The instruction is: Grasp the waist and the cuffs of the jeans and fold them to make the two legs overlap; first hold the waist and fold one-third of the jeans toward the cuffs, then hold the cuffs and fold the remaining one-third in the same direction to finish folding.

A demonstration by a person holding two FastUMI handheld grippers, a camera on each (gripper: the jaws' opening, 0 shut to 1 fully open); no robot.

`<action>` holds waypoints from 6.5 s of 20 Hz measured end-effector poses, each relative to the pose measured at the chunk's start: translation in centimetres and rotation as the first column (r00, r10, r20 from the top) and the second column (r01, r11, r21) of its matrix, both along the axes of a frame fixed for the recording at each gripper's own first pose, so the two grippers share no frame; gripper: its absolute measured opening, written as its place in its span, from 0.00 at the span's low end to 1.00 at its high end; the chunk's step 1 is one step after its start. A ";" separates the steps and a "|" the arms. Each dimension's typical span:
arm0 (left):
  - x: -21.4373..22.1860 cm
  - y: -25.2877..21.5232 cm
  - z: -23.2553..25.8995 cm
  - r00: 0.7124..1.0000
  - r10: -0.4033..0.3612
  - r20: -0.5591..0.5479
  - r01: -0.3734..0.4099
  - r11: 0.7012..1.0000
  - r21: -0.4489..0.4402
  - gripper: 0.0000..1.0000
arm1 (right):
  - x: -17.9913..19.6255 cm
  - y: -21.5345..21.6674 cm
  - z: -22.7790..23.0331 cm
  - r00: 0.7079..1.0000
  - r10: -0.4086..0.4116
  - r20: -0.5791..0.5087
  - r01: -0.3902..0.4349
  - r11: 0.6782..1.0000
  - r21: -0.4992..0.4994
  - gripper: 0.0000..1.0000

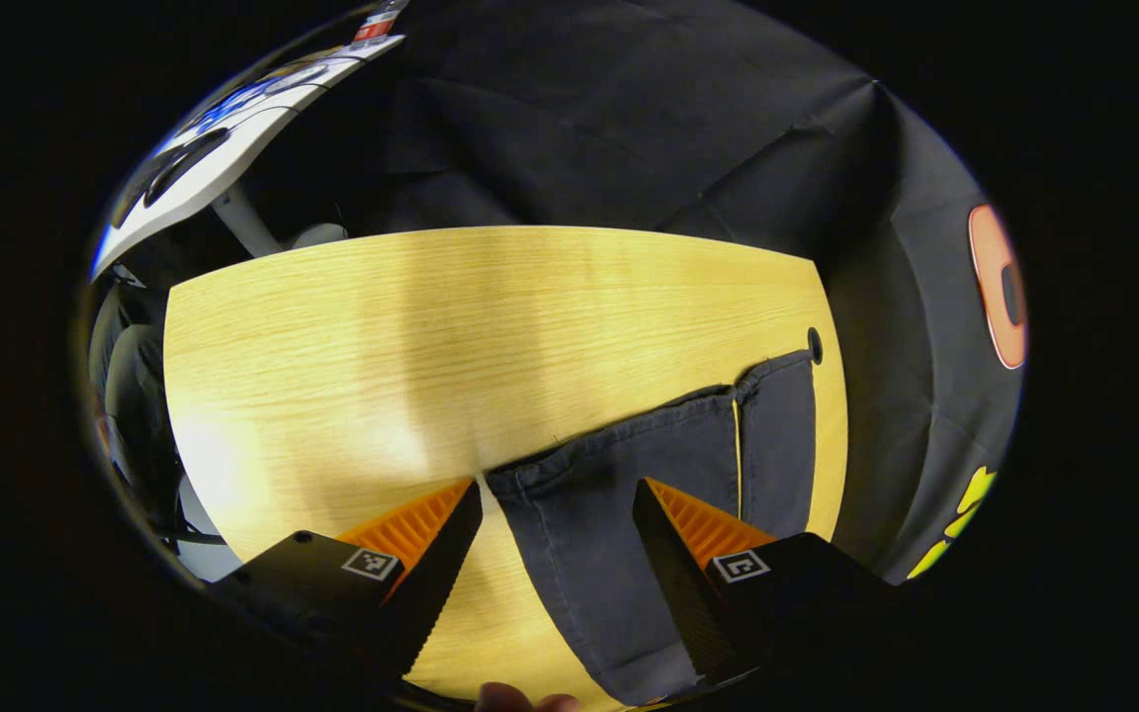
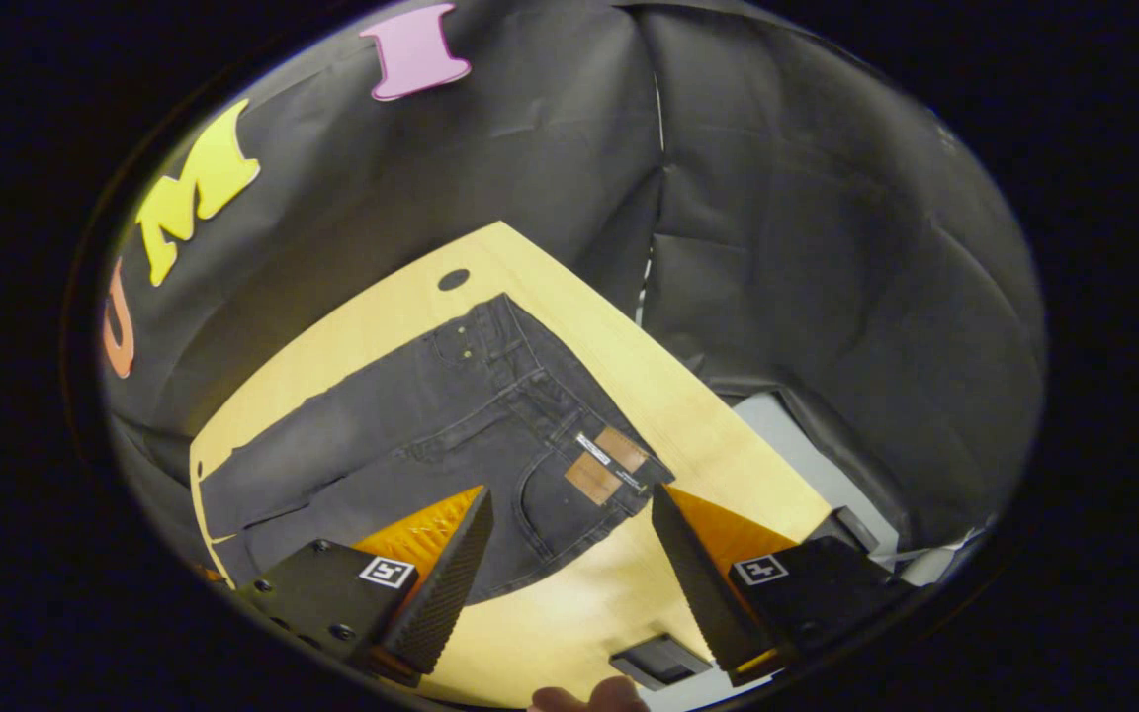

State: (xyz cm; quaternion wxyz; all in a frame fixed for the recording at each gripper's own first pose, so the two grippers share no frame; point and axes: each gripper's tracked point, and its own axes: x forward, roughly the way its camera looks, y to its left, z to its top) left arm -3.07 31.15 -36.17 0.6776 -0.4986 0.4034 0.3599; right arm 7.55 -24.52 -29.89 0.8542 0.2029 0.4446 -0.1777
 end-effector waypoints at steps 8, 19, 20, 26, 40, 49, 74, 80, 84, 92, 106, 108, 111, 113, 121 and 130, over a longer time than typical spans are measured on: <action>1.4 -0.3 -0.8 0.984 -0.056 -0.168 0.055 0.998 -0.009 0.98 | -0.4 -3.0 -5.6 0.964 -0.180 -0.195 0.215 0.961 0.176 0.98; 0.6 -0.3 -1.8 0.921 -0.086 -0.379 0.080 0.996 -0.032 0.81 | 2.6 -3.3 -8.2 0.919 -0.259 -0.297 0.286 0.957 0.051 0.98; 0.9 -0.4 -2.0 0.920 -0.086 -0.382 0.077 0.996 -0.039 0.74 | 2.5 -3.0 -8.4 0.910 -0.254 -0.326 0.274 0.962 0.016 0.98; 1.8 -0.6 -2.1 0.928 -0.084 -0.364 0.077 0.996 -0.034 0.36 | 3.5 -2.4 -8.5 0.902 -0.291 -0.319 0.318 0.948 0.035 0.81; 4.9 -1.5 4.7 0.991 0.116 -0.069 -0.129 0.966 -0.223 0.06 | 4.1 -0.8 -2.8 0.875 -0.410 -0.257 0.483 0.703 0.522 0.16; 10.0 -1.8 13.8 0.980 0.179 -0.091 -0.198 0.933 -0.300 0.06 | 9.6 0.6 6.0 0.851 -0.446 -0.278 0.481 0.449 0.753 0.16; 32.9 0.7 3.3 0.957 0.168 -0.235 -0.238 0.919 -0.315 0.31 | 27.9 0.6 -1.4 0.737 -0.540 -0.407 0.603 0.253 0.757 0.16; 31.3 1.7 3.7 0.944 0.065 -0.325 -0.147 0.961 -0.235 0.82 | 29.4 0.4 -1.4 0.739 -0.568 -0.362 0.578 0.260 0.773 0.31; 32.4 2.1 7.4 0.971 -0.028 -0.239 -0.011 0.987 -0.161 0.83 | 29.2 -0.1 1.3 0.805 -0.550 -0.224 0.499 0.422 0.757 0.73; 31.2 -0.5 19.6 0.911 -0.413 0.010 0.392 0.871 0.295 0.83 | 22.4 2.7 7.3 0.966 -0.247 0.078 0.171 0.833 0.527 0.88; 18.5 -21.0 30.3 0.523 -0.844 0.122 0.307 0.320 0.896 0.98 | 13.3 6.4 17.4 0.795 0.344 0.500 -0.212 0.929 -0.302 0.89; 16.9 -23.7 29.0 0.505 -0.852 0.135 0.297 0.319 0.900 1.00 | 13.8 6.5 16.3 0.802 0.359 0.477 -0.238 0.925 -0.296 0.93; 16.0 -25.4 27.0 0.511 -0.850 0.125 0.340 0.334 0.879 1.00 | 14.8 6.4 15.7 0.837 0.335 0.433 -0.257 0.939 -0.230 0.91; 15.9 -25.9 26.5 0.526 -0.840 0.131 0.347 0.353 0.869 0.99 | 14.9 5.4 14.3 0.870 0.263 0.417 -0.232 0.965 -0.126 0.92; 14.4 -29.4 25.7 0.543 -0.833 0.105 0.381 0.355 0.854 0.99 | 22.7 -0.1 3.1 0.947 -0.035 0.320 -0.033 0.979 0.204 0.91; 12.4 -32.7 24.4 0.580 -0.814 0.039 0.434 0.350 0.830 0.99 | 30.5 -2.3 -4.4 0.954 -0.184 0.236 0.090 0.928 0.360 0.97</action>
